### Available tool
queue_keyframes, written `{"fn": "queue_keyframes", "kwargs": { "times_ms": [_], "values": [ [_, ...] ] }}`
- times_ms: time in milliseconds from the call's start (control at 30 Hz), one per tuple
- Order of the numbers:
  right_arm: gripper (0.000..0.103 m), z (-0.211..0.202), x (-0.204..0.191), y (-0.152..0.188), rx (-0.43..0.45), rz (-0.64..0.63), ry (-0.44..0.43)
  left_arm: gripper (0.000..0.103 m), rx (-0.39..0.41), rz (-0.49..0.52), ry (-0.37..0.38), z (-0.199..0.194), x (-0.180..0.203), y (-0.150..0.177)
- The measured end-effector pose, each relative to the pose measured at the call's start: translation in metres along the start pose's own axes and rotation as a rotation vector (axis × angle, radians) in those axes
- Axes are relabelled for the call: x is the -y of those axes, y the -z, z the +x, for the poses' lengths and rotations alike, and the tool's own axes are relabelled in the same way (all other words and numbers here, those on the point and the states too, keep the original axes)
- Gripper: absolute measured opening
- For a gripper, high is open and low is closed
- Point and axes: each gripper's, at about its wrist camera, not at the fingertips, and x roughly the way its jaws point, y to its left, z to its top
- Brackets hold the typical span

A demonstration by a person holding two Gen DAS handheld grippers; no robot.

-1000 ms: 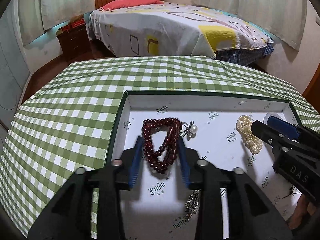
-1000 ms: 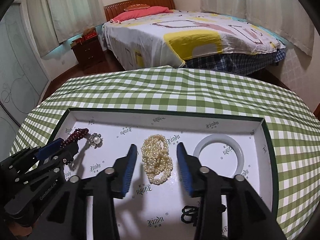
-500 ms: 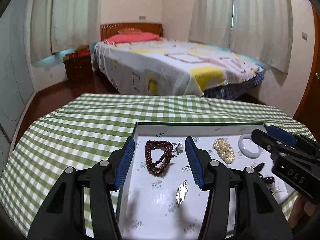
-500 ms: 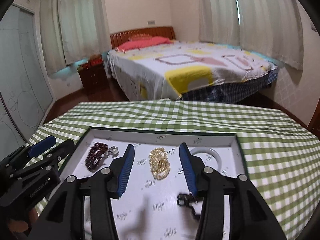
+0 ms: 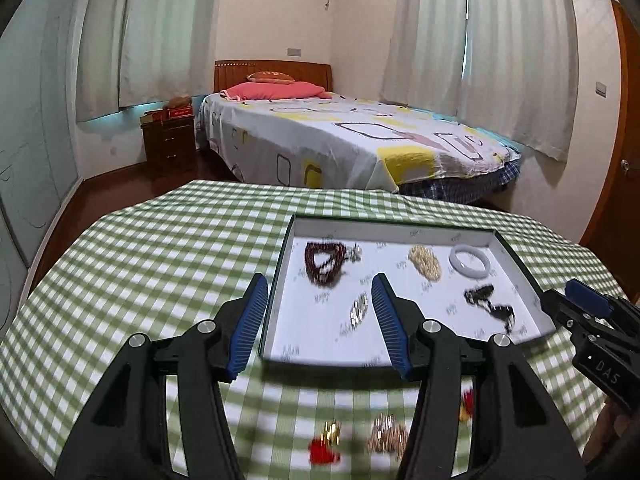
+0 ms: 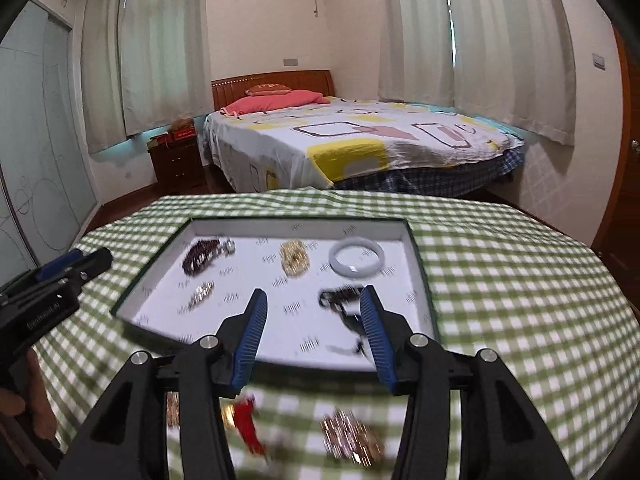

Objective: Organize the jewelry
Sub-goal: 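Withdraw both tools from the box toward the remaining jewelry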

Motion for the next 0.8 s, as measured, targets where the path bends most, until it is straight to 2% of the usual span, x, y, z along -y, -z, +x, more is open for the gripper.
{"fn": "queue_keyframes", "kwargs": {
  "times_ms": [100,400,800],
  "values": [
    [0.048,-0.011,0.005,0.016,-0.009,0.006,0.016,0.059,-0.002,-0.011,0.001,-0.015,-0.003,0.013],
    [0.048,-0.033,0.011,0.052,-0.029,0.012,0.046,0.059,-0.007,-0.038,-0.005,-0.044,-0.016,0.041],
    [0.048,-0.012,0.020,0.067,-0.114,0.024,0.060,0.060,-0.077,-0.070,-0.023,-0.040,-0.031,0.065]
  ]
}}
